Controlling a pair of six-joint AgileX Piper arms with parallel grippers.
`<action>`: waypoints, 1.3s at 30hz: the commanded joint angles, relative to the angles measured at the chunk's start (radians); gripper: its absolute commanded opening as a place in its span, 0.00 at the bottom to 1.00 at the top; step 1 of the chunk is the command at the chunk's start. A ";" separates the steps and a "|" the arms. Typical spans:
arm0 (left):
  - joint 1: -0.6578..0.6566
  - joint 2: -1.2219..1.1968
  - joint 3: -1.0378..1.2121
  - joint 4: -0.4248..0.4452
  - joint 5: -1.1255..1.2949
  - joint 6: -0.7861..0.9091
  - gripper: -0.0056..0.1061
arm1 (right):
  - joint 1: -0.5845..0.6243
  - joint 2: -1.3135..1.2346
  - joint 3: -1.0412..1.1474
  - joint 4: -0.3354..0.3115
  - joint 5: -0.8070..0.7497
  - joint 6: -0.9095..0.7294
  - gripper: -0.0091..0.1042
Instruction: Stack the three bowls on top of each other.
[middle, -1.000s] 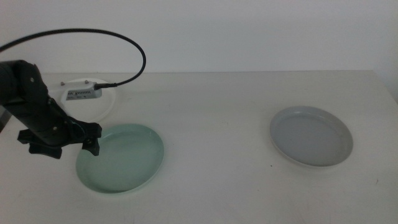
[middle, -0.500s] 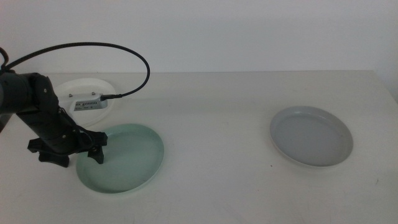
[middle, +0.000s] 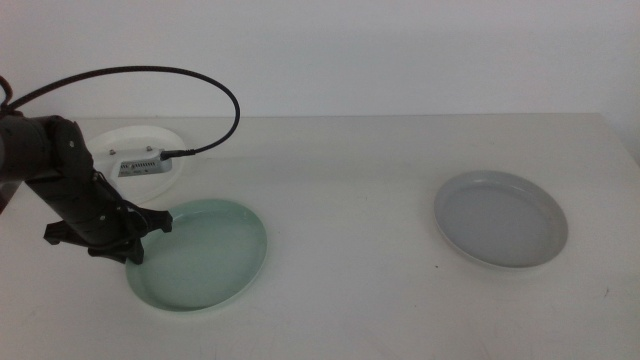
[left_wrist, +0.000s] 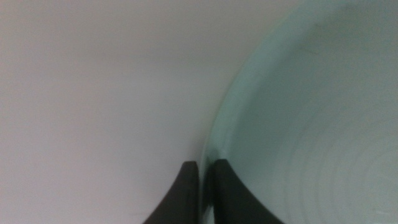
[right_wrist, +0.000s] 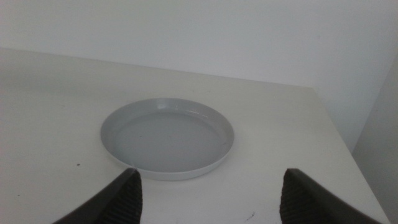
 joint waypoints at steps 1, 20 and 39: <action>0.001 -0.051 -0.024 -0.014 0.006 -0.011 0.05 | -0.007 -0.026 -0.006 -0.007 -0.077 -0.008 0.58; -0.183 -0.195 -0.194 -0.120 0.132 -0.040 0.05 | -0.007 -0.026 -0.006 -0.007 -0.077 -0.008 0.58; -0.390 0.043 -0.319 -0.165 0.036 -0.100 0.05 | -0.007 -0.026 -0.006 -0.007 -0.077 -0.008 0.58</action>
